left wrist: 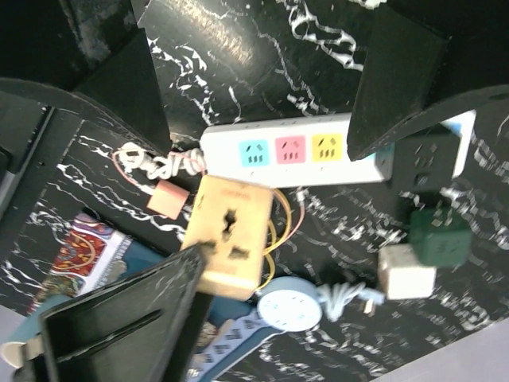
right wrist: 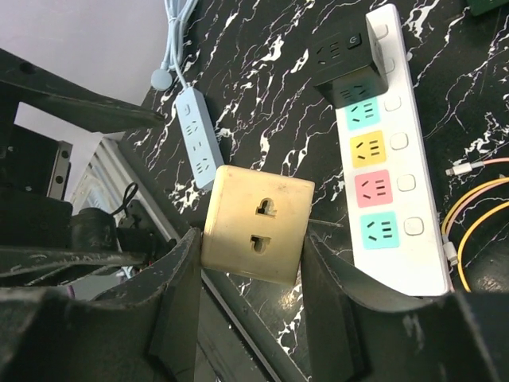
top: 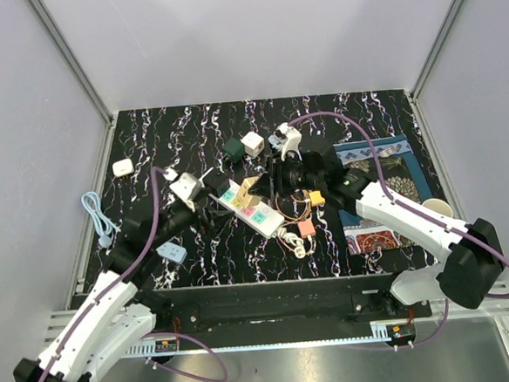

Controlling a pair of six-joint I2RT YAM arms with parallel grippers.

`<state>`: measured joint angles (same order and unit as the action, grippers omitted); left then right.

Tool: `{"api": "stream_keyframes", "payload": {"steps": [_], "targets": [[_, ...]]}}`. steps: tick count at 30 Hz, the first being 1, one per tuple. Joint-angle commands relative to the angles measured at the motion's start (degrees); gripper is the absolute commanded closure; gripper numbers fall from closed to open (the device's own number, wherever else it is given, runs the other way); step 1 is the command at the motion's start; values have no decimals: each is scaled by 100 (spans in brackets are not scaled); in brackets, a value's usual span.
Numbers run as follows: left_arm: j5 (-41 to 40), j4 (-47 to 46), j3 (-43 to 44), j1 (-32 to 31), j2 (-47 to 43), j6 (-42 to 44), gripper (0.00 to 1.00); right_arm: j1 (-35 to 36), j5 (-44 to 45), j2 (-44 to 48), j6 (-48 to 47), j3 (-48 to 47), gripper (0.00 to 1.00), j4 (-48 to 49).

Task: Insert the plug
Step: Pick up the plug from the center of the board.

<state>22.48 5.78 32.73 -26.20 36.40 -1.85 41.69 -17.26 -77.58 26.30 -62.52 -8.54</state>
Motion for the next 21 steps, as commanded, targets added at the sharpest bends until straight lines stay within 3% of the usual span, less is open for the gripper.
{"api": "stream_keyframes", "payload": {"steps": [1, 11, 21], "targets": [[345, -780, 576, -535, 569, 597, 4, -91, -524, 419, 86, 73, 100, 212], [423, -1106, 981, -922, 1500, 747, 5, -109, -894, 656, -82, 56, 100, 212], [389, -1307, 1200, -1045, 2072, 510, 17, -100, -797, 788, -11, 135, 100, 282]]}}
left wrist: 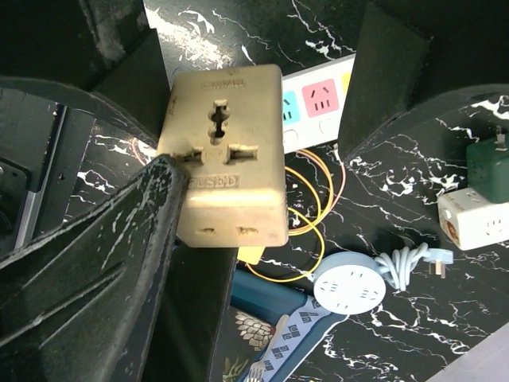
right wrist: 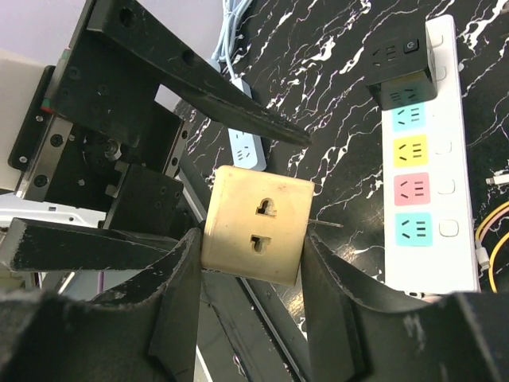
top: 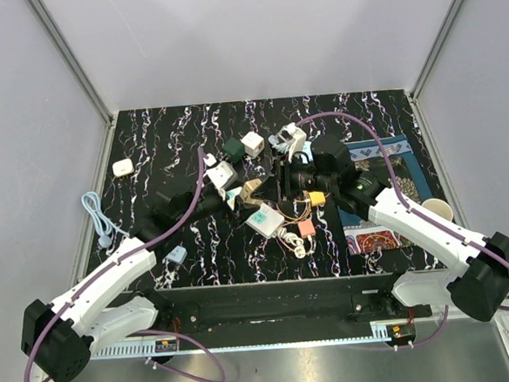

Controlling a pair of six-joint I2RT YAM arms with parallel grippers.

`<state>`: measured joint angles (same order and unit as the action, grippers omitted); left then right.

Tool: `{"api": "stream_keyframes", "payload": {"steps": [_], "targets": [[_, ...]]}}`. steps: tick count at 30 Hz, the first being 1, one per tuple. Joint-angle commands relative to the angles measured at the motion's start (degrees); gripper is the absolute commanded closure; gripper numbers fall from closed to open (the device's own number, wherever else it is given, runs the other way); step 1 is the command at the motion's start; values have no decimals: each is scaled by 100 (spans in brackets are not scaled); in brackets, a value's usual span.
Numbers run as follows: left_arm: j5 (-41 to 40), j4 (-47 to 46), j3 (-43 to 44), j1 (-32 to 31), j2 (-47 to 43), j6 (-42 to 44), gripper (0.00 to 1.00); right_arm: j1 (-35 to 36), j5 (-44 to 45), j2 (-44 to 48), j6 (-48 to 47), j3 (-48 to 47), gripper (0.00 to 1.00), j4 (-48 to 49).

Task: Insert the plug
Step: Pick up the plug from the center of the board, then insert the plug into the socket.

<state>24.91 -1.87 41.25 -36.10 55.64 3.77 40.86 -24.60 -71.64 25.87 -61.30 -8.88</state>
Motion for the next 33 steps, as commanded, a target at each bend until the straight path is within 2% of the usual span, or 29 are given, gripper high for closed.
{"api": "stream_keyframes", "payload": {"steps": [1, 11, 14, 15, 18, 19, 20, 21, 22, 23, 24, 26, 30, 33], "targets": [[137, -560, 366, -73, 184, -78, 18, -26, -80, 185, 41, 4, 100, 317], [-117, -885, 313, -275, 255, -254, 28, -17, -45, 36, 331, 56, 100, 388], [-231, -912, 252, -284, 237, -324, 38, -17, -19, -34, 419, 92, 100, 387], [-267, -903, 251, -284, 220, -359, 47, -17, -10, -61, 454, 100, 100, 388], [-451, -780, 243, -284, 202, -507, 66, -43, 122, -61, 568, 118, 97, 379], [-565, -684, 217, -284, 185, -552, 72, -61, 148, -44, 586, 127, 93, 379], [-635, -622, 216, -284, 193, -588, 78, -69, 201, -26, 577, 127, 76, 370], [-793, -543, 208, -284, 193, -675, 88, -148, 236, 0, 577, 136, 66, 361], [-881, -395, 199, -293, 202, -754, 91, -183, 271, 35, 586, 153, 55, 352], [-987, -315, 190, -284, 211, -816, 94, -236, 350, 62, 586, 153, 37, 335], [-1101, -218, 190, -284, 219, -930, 97, -297, 377, 97, 586, 162, 31, 317], [-1443, 98, 242, -275, 325, -1044, 100, -517, 534, 176, 534, 197, 20, 247], [-1918, 1020, 663, -162, 894, -1334, 100, -921, 851, 325, 288, 311, 13, -7], [-1710, 1855, 1172, 171, 1517, -1397, 100, -1133, 1176, 466, -20, 408, 11, -306]]}}
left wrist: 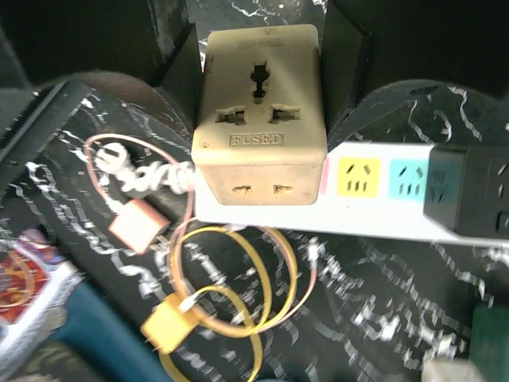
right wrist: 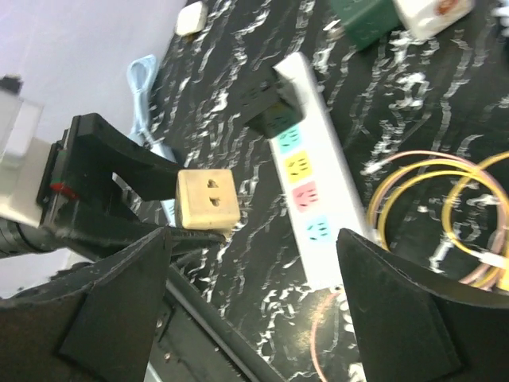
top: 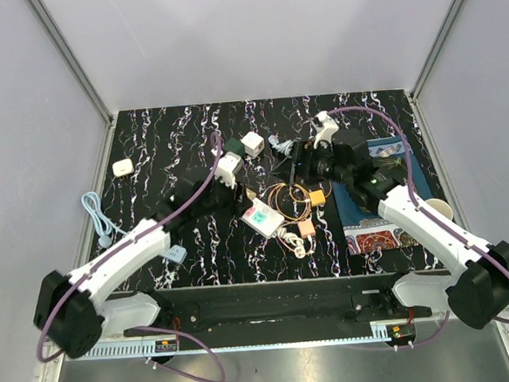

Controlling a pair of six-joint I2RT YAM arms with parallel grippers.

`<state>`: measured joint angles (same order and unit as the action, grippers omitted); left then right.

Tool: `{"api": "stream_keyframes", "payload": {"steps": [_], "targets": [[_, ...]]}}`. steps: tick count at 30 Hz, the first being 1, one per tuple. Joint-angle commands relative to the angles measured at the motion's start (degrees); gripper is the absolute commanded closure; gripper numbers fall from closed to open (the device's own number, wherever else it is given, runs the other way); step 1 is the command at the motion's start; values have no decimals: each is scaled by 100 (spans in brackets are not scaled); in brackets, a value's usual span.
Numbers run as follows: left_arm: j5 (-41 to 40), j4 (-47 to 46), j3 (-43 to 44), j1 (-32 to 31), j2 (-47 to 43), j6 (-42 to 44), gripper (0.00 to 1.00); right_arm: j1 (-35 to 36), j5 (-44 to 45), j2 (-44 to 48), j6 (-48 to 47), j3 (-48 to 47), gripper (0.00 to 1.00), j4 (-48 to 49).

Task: Insert the plug
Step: Insert the plug into the socket.

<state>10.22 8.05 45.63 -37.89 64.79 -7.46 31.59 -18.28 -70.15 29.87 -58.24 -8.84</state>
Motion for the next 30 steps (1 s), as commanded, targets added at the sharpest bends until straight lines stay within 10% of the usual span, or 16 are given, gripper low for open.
{"api": "stream_keyframes", "payload": {"steps": [1, 30], "targets": [[-153, 1108, 842, 439, 735, -273, 100, -250, 597, 370, -490, 163, 10, -372], [385, 2824, 2970, 1029, 3487, 861, 100, -488, 809, 643, -1220, 717, 7, -478]]}}
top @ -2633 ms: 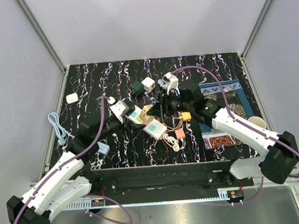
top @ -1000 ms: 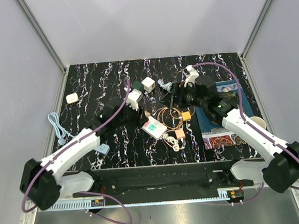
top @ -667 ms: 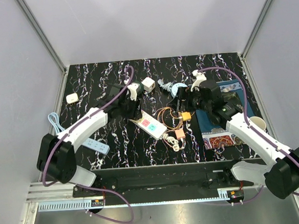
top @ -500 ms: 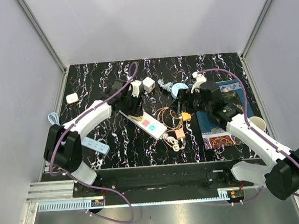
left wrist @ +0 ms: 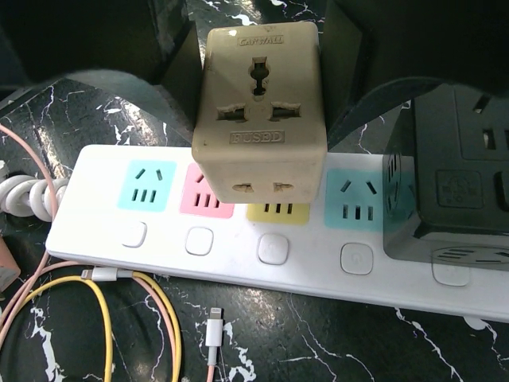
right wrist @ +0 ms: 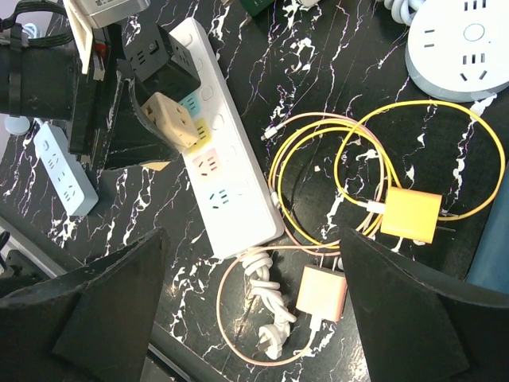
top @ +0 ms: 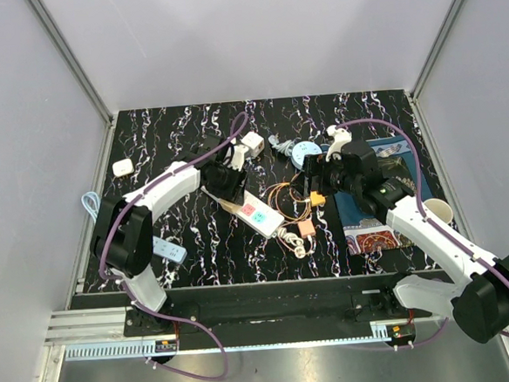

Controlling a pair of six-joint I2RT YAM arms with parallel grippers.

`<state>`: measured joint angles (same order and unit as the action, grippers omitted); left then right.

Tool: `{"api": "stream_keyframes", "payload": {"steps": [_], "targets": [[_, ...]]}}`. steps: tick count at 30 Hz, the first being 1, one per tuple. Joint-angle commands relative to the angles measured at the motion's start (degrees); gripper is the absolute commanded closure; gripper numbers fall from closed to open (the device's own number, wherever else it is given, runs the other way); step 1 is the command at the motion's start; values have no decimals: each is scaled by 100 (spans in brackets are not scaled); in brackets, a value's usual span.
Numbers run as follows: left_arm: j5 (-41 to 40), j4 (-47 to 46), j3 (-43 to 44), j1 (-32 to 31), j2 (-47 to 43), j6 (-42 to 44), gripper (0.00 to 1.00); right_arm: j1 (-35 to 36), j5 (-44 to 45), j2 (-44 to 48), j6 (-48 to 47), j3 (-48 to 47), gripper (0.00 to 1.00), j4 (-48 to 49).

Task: Insert the plug
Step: Insert the plug into the socket.

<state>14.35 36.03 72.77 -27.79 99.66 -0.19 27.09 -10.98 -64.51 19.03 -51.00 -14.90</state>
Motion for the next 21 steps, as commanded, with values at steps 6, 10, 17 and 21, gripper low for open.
{"api": "stream_keyframes", "payload": {"steps": [6, 10, 17, 21], "targets": [[-20, -43, 246, 19, 71, 150, 100, -37, -44, 44, -110, 11, 7, 136], [33, -114, 308, 11, 115, 115, 100, -46, -97, 26, -92, 3, 7, 136], [85, -175, 465, 19, 273, 142, 100, -37, -158, 26, -92, 3, 7, 136], [77, -158, 466, 19, 335, 150, 100, -46, -185, 0, -83, -6, 7, 136]]}}
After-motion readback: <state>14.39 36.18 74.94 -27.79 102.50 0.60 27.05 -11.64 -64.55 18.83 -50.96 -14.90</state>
